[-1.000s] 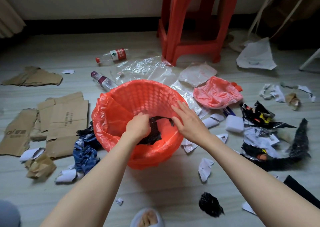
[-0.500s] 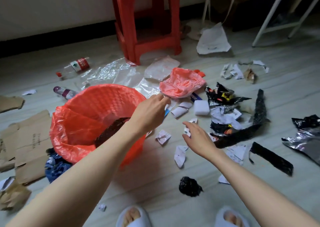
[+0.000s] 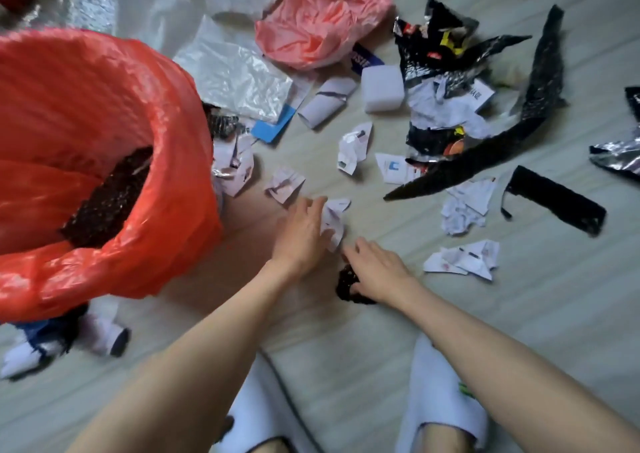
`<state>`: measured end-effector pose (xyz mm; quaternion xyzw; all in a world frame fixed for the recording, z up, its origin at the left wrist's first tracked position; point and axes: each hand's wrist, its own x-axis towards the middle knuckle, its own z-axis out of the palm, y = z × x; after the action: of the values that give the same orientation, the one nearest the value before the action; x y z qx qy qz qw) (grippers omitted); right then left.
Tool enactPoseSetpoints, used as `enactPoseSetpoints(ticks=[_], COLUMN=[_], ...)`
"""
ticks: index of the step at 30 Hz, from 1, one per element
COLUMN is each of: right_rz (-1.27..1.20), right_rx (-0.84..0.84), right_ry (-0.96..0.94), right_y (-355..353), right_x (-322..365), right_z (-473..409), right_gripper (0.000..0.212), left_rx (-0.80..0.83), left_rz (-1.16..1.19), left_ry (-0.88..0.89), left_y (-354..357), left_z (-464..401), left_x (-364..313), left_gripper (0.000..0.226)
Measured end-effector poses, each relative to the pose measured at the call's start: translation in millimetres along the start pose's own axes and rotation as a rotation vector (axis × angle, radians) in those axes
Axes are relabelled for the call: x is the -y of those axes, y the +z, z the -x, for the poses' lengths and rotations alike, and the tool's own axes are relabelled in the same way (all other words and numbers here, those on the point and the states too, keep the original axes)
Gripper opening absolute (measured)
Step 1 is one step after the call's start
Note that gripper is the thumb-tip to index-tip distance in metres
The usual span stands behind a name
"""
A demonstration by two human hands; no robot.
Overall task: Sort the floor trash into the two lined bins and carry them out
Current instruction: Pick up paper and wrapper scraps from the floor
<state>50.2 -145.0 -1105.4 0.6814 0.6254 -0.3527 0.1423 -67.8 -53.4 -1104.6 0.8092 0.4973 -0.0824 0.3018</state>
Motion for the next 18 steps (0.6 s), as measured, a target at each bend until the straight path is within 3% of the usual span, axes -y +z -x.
enactPoseSetpoints(ticks=[5,10,13,18], right_rz=[-0.007,-0.308,-0.459,-0.521], right_rx=[-0.076,-0.349,-0.498,-0.486], right_ry=[-0.043,0.119,0.094,0.021], right_y=[1.0,-41.3,-76.3,-110.0], right_x=[-19.1,-48.6,-50.6,-41.0], right_z=[-9.8,-31.6,-56.1,-103.0], right_gripper=[0.025,0.018,0.018,0.019], left_rx=[-0.038,-0.036,-0.019,-0.221], left_rz=[0.060,-0.023,0.038,-0.051], left_ry=[-0.124,-0.113,-0.106,0.063], left_y=[17.0,23.7,25.9,13.0], left_z=[-3.4,-14.7,-16.4,-15.1], left_x=[-3.5,-12.2,-8.9,13.1], left_gripper=[0.061,0.045,0.035,0.013])
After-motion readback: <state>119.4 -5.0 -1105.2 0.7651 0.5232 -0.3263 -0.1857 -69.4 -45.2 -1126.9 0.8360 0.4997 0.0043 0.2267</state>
